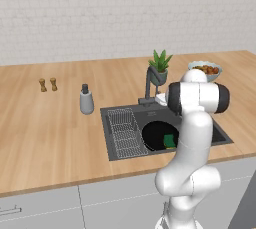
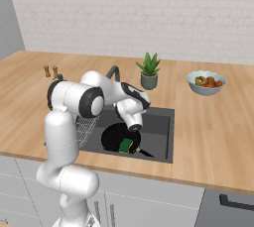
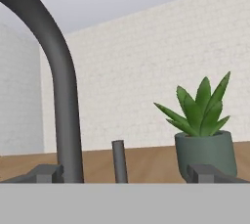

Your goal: Pick the pan and sponge and place them into the sink. Then turn on the water.

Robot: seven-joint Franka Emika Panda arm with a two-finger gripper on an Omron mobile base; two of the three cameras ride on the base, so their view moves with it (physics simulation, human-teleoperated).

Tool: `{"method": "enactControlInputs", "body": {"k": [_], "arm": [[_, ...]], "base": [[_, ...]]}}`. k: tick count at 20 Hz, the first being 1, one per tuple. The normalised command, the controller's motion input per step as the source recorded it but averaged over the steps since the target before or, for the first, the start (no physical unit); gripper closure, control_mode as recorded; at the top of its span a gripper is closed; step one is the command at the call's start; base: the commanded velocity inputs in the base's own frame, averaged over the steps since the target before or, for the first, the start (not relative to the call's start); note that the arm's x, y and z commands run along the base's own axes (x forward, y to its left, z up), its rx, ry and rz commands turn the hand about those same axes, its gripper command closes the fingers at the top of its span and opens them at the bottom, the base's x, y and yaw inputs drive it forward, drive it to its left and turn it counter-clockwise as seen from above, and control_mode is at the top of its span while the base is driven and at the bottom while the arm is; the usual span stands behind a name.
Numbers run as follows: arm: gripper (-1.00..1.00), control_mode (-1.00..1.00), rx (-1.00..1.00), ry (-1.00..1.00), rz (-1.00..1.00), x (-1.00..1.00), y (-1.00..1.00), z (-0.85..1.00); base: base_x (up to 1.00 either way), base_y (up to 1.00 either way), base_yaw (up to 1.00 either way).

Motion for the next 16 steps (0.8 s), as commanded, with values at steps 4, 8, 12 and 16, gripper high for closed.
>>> {"method": "enactControlInputs", "body": {"k": [4,8,12,16], "arm": [[-1.00,-1.00,0.00,0.00,0.02,0.03,0.00,0.00],[-1.00,-1.00,0.00,0.00,0.02,0.06,0.00,0.00],[-1.00,-1.00,0.00,0.00,0.01,0.12,0.00,0.00],[-1.00,-1.00,0.00,0.00,0.00,0.15,0.00,-0.05]], "base": [[0.00,0.00,0.00],[0.00,0.00,0.00],[0.00,0.00,0.00],[0.00,0.00,0.00]]}}
